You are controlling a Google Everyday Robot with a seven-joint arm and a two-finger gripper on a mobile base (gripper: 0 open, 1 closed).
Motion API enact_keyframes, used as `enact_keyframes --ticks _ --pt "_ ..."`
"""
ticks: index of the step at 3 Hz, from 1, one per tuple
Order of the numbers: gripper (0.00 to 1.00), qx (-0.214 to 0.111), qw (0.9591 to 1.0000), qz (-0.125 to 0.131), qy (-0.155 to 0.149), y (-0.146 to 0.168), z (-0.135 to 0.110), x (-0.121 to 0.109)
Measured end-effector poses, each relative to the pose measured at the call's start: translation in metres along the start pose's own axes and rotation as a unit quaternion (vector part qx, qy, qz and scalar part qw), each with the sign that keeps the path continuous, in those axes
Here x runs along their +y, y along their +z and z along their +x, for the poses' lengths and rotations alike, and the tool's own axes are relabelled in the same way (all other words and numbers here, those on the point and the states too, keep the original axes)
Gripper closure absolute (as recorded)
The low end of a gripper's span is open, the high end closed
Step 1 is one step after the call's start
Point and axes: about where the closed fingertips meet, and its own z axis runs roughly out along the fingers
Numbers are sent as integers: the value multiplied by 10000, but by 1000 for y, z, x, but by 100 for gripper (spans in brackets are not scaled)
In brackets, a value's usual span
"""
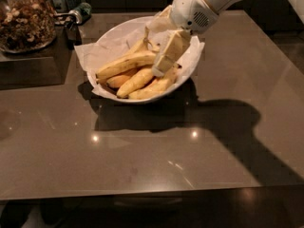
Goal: Pick banana from white bowl
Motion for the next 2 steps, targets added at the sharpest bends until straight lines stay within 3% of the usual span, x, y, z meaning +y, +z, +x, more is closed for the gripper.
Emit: enact_keyframes --ticks 1,2 --pt "21 -5 10000 -2 0 1 0 0" --pt "11 -165 9998 -34 80 32 10 -14"
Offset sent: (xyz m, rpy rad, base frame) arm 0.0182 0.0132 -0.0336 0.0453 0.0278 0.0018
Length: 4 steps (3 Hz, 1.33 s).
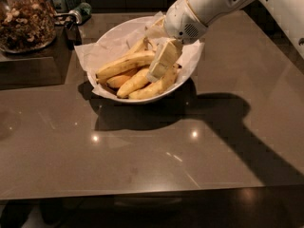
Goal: Pick banana from white bowl
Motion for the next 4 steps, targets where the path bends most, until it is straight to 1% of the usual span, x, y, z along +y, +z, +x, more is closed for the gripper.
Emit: enact_keyframes --ticks 1,2,3,4 --pt "14 -32 10000 18 32 9 4 -6" --pt "20 -39 9999 26 156 15 14 -5" --pt "22 -23 9995 16 306 21 25 -3" --pt "36 -13 9992 28 388 22 29 -1"
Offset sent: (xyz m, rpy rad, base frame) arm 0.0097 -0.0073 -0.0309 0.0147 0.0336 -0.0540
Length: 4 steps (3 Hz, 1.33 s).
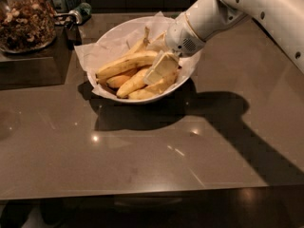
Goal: Pick banana from white bowl
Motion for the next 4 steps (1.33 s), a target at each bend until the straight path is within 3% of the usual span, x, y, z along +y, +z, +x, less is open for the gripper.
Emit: enact_keyframes --ticks 1,3,4 --pt "57 -11 10000 43 19 -2 1 2" --pt "100 -111 9992 376 -88 -21 -8 6" --pt "100 -159 9980 559 -229 -37 -18 8"
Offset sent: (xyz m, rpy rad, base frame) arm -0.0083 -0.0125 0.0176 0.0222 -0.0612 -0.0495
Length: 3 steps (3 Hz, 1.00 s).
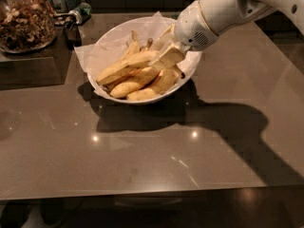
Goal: Pick banana from white bowl
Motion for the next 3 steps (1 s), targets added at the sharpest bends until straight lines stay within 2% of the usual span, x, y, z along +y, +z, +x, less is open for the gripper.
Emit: enact_keyframes --ticks 1,2,3 --pt "100 -174 9996 70 -204 -33 -15 8" --pt "100 -498 9983 21 -286 -68 -21 28" --pt "100 -869 9959 -7 -237 -97 -19 51"
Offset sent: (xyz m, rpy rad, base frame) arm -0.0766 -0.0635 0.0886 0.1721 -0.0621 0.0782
